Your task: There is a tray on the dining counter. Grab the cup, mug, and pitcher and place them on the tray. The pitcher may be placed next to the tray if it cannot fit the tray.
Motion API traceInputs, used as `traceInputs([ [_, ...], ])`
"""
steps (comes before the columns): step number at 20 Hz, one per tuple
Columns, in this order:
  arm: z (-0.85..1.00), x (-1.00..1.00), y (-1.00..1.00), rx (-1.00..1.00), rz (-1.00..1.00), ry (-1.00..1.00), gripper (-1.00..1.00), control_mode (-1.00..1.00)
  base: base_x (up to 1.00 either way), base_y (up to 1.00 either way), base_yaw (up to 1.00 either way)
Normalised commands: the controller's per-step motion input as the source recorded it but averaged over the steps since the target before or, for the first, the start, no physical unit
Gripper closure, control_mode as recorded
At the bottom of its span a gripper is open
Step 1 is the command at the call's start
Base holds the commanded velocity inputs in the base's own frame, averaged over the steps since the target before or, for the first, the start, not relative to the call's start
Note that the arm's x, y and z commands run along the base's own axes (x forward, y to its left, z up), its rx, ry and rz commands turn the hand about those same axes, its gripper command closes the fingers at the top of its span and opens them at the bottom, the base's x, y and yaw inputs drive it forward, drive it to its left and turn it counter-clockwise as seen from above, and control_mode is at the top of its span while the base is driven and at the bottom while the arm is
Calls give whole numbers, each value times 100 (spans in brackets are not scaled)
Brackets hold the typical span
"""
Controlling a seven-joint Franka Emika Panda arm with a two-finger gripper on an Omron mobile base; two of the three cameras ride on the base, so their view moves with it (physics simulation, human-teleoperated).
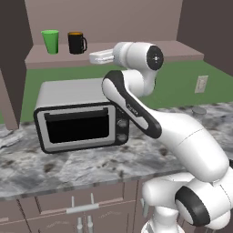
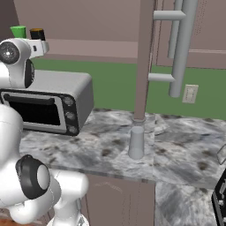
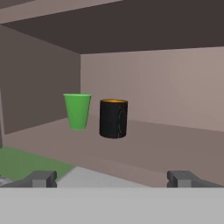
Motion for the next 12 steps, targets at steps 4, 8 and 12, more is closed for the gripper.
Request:
traceInputs([
  [4, 0, 0, 0, 0, 0, 0, -100, -100, 0, 0, 0],
  [8, 0, 0, 0, 0, 0, 0, -100, -100, 0, 0, 0],
  [12, 0, 0, 0, 0, 0, 0, -100, -100, 0, 0, 0],
])
